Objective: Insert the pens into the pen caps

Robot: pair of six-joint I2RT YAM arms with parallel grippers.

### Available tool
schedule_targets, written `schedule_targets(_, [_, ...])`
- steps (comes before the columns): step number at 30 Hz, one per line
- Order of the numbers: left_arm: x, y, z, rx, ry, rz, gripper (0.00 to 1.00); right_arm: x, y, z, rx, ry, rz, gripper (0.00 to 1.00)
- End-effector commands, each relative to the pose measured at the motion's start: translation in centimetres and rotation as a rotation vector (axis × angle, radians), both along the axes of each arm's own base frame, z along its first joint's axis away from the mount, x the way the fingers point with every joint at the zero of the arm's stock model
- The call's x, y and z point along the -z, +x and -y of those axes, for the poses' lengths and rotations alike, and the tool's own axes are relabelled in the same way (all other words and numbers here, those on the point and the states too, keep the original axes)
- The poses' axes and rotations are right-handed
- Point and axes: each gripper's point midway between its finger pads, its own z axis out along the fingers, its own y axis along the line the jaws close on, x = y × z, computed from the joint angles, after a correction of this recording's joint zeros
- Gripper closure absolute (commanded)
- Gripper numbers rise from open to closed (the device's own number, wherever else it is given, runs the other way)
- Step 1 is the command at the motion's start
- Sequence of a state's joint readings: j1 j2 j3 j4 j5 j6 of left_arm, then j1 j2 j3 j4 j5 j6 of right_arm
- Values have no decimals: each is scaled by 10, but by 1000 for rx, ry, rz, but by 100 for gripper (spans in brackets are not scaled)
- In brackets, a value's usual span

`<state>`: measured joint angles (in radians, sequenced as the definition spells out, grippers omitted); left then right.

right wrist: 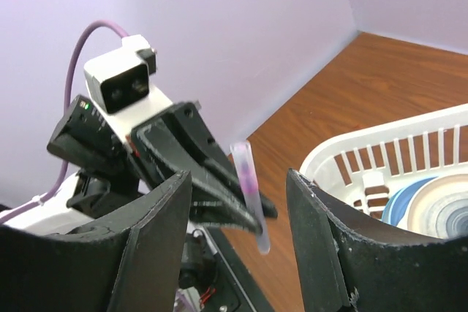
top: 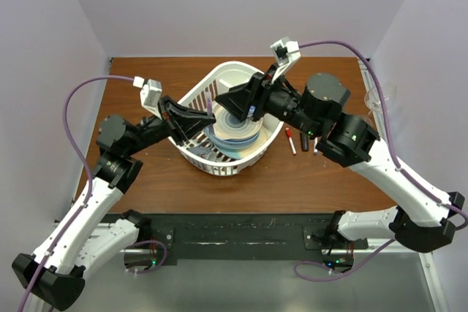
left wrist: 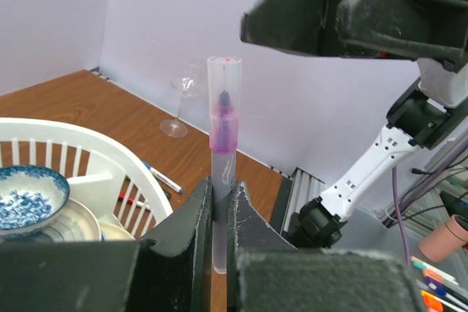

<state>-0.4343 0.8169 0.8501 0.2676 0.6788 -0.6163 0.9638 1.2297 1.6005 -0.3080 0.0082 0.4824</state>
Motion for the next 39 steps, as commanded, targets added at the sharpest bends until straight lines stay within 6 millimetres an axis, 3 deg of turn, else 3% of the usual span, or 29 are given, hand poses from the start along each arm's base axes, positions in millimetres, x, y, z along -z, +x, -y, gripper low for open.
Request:
schedule_targets(1, [-2,-15,2,66,-21,18,100,-6,10,-12,7,-1,46,43])
schedule_targets(7, [-5,-18,3,87,-37,13,100,22,15,-36,-39,-39,-16,50])
schedule_targets(9, [-6,-19,3,91,-41,18,100,37,16,-40,-49,-51,-47,58])
schedule_targets(10, [-6,-20,4,94,-43,12,100,39,15,-42,-55,-51,-51,66])
schedule_targets(11, [-7,-19,3,91,-44,13,100,47,15,-43,-57,-59,-62,93])
schedule_targets(12, [-7,-19,3,86,-43,12,100,48,16,-42,-54,-60,-65,100])
schedule_targets(13, [-5,-17,3,80,-39,11,100,50,17,-42,-48,-61,-68,100])
schedule_targets(15, [0,-13,3,65,-24,-14,86,48,20,-39,-28,-74,-52,100])
schedule_targets(16, [3,-11,3,57,-17,-22,71,51,21,-36,-14,-98,-49,100])
schedule_targets(17, [9,-7,3,48,-6,-41,63,43,27,-30,22,-103,-24,100])
schedule_targets(19, [15,-5,4,40,10,-54,44,50,45,-13,76,-182,-11,100])
schedule_targets(21, [23,0,3,23,31,-83,34,45,68,14,113,-189,-23,100])
schedule_targets(22, [25,1,3,20,39,-90,22,49,75,27,129,-199,-46,100])
schedule_targets(26, [34,10,-2,-42,114,-109,5,66,107,87,272,-327,-65,100])
schedule_targets(27, [35,14,-4,-69,136,-90,2,73,123,108,326,-354,-91,100])
schedule_targets(29, [41,29,-19,-205,151,-137,0,93,135,133,376,-432,-141,100])
schedule_targets(30, [43,35,-26,-270,133,-185,0,104,146,155,427,-458,-183,100])
schedule_targets(32, [49,50,-52,-453,109,-256,0,132,159,174,447,-490,-253,100])
schedule_targets(33, [49,51,-58,-489,117,-244,0,141,169,200,497,-482,-296,100])
schedule_targets(36, [50,53,-83,-614,184,-162,0,181,186,231,561,-515,-390,100])
schedule_targets(39, [54,53,-108,-734,242,-125,0,235,196,243,564,-583,-532,100])
